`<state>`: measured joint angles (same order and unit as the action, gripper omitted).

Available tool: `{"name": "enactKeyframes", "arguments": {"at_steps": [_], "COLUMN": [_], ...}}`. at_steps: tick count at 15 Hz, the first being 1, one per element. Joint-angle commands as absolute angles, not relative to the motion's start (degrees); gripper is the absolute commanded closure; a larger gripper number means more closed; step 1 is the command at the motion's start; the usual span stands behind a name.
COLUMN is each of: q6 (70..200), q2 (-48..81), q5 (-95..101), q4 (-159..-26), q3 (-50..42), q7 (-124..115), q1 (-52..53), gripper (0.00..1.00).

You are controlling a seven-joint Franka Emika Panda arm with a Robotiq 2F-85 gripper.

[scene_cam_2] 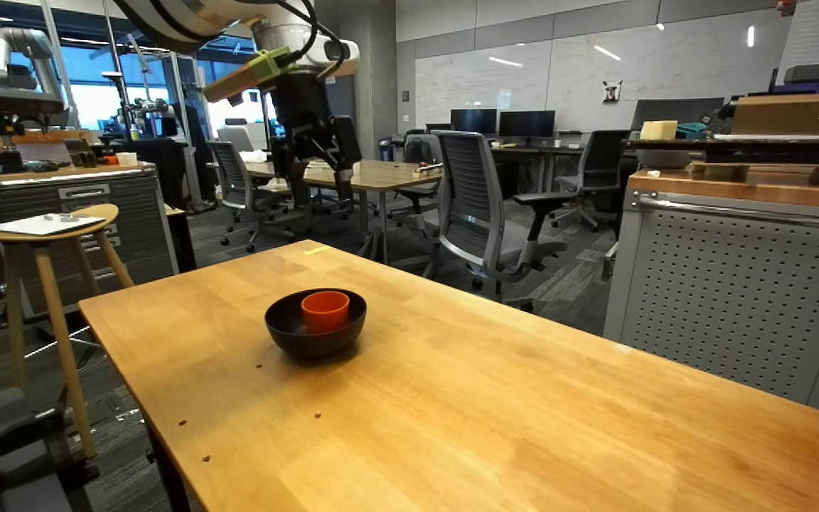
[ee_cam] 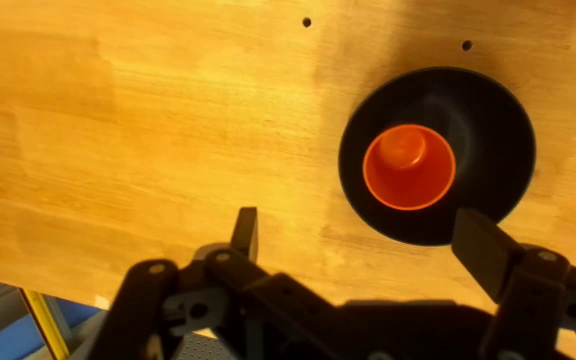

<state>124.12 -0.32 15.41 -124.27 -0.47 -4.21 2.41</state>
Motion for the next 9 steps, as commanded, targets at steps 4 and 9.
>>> {"name": "enactKeyframes", "arguments": {"at_steps": [4, 9], "q6": [123.8, 123.83], "q2": [-1.91, -1.57], "q5": [15.34, 15.35], "q4": [-125.97, -125.97], "q3": [-0.95, -0.61], "q7": [-4.28, -4.29], "q1": [-0.09, 0.15], "gripper": [0.0, 0.0]}}
